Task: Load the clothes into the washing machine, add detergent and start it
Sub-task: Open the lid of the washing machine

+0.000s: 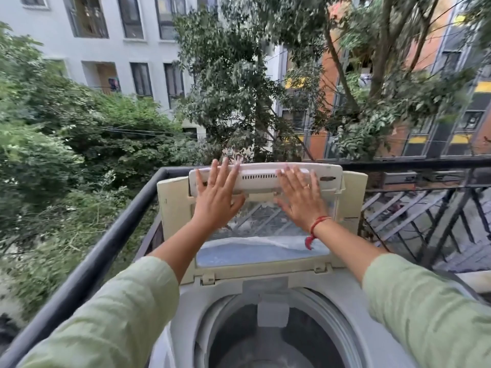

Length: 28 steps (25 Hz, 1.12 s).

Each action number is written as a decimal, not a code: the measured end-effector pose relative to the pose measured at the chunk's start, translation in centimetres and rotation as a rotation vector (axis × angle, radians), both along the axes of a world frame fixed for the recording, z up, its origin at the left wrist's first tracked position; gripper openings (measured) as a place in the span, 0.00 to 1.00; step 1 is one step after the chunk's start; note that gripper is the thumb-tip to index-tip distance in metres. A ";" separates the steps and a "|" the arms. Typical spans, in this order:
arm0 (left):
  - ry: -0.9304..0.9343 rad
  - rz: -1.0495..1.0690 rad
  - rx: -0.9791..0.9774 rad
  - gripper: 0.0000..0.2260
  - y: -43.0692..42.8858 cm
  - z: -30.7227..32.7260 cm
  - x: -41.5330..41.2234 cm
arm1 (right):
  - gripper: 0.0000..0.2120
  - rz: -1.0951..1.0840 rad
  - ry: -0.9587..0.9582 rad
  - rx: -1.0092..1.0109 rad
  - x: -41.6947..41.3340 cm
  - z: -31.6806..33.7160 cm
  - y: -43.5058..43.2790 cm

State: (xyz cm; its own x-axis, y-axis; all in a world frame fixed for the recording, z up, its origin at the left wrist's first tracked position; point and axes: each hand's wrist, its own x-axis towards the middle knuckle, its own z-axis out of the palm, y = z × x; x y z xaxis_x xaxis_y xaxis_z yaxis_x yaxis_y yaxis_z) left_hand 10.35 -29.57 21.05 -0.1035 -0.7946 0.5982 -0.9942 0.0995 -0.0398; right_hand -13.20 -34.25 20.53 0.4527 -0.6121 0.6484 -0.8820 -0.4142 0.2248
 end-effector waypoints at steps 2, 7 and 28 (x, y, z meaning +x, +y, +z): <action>0.027 0.002 0.060 0.35 0.2 0.5 -0.2 | 0.32 -0.062 0.034 0.076 0.0 -0.2 0.1; -0.013 0.018 0.059 0.36 2.0 0.7 -0.2 | 0.35 -0.138 0.073 0.184 0.4 0.5 1.2; 0.294 -0.189 -0.261 0.18 12.7 -4.1 -6.1 | 0.21 0.108 -0.376 0.021 -5.6 -1.7 13.9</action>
